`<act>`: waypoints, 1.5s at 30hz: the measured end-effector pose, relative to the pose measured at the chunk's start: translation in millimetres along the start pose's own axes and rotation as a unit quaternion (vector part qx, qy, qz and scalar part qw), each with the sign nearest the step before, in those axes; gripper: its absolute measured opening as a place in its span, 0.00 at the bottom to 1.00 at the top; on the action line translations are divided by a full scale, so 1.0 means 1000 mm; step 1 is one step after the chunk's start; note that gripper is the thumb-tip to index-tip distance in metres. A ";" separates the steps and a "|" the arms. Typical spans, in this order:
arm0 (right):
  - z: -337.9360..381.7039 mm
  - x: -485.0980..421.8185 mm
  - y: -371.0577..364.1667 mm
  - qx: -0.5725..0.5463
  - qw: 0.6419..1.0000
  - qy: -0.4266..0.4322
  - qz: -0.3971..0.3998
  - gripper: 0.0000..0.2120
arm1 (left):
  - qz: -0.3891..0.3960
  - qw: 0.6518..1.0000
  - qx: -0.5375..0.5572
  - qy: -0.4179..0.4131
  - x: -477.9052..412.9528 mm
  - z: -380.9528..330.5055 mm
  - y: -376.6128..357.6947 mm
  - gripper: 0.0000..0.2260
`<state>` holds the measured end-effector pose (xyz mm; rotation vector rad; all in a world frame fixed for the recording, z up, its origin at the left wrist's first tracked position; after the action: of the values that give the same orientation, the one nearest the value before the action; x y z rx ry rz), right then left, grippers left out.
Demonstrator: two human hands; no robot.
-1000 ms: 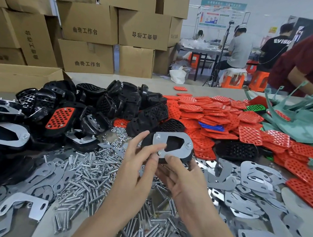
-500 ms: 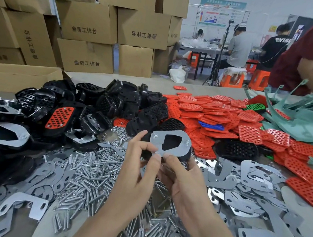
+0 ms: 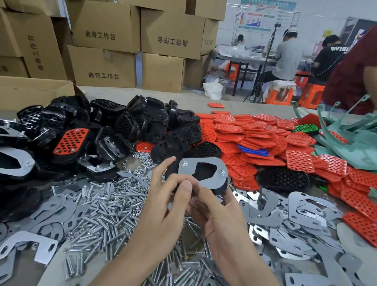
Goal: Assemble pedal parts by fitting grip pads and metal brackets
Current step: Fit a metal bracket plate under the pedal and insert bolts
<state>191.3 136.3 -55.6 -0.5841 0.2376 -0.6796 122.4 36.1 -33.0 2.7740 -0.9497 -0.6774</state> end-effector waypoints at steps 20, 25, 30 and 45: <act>0.000 -0.002 0.002 -0.009 1.000 -0.003 -0.008 0.17 | -0.002 0.999 0.038 0.015 -0.002 0.003 -0.001 0.14; -0.001 -0.003 0.002 -0.023 1.000 -0.003 -0.009 0.22 | -0.011 0.999 0.032 0.016 -0.003 0.005 0.001 0.11; 0.002 -0.001 0.003 -0.008 1.000 0.000 0.001 0.20 | -0.006 1.000 0.009 0.008 -0.004 0.004 0.000 0.15; 0.000 -0.001 0.003 -0.005 1.000 -0.002 -0.005 0.29 | -0.006 1.000 0.008 0.008 -0.003 0.003 0.000 0.16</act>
<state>191.9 139.0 -57.2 -0.5968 0.2347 -0.6864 118.6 38.0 -34.3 2.7970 -0.9386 -0.6515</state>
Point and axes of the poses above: each hand's wrist, its own x-axis away from the middle knuckle, its own y-axis out of the back of the hand, z = x × y, the point moved 4 cm from there along -x, towards the middle knuckle, and after that the axes turned 4 degrees about y, right-handed, at the moved point
